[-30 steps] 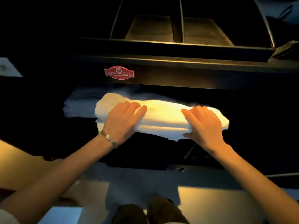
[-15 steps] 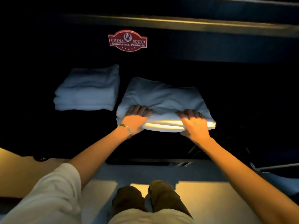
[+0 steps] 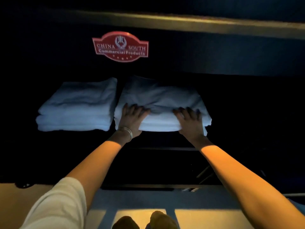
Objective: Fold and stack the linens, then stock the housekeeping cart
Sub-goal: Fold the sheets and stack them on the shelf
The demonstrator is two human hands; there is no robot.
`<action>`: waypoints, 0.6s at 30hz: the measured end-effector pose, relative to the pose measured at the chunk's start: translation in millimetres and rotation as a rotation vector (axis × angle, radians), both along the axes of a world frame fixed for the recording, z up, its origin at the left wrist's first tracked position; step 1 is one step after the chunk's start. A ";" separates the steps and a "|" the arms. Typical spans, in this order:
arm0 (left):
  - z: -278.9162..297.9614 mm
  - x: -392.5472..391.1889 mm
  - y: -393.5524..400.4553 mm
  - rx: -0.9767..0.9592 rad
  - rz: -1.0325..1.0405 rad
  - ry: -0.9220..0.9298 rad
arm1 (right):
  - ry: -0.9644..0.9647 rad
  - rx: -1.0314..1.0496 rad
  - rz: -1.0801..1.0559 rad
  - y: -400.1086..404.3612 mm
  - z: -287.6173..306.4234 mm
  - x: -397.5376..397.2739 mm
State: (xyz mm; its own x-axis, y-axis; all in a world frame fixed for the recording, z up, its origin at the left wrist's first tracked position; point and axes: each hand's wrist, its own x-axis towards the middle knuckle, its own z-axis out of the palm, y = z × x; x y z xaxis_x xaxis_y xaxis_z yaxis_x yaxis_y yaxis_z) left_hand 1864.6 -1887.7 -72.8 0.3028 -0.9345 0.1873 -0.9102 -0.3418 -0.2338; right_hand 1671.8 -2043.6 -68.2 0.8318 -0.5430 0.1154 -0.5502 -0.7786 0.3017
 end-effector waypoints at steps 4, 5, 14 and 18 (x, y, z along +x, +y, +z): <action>-30.4 -16.9 22.9 0.007 0.031 0.024 | 0.066 -0.065 -0.034 14.9 -32.9 -21.4; -30.6 -18.0 24.5 0.007 0.049 0.022 | 0.059 -0.091 -0.038 13.8 -35.4 -22.4; -32.4 -13.6 15.6 0.032 0.153 0.056 | 0.083 -0.131 -0.121 6.6 -37.1 -8.5; -28.7 -4.1 1.7 0.044 0.167 0.043 | 0.115 -0.092 -0.139 -6.8 -32.2 9.0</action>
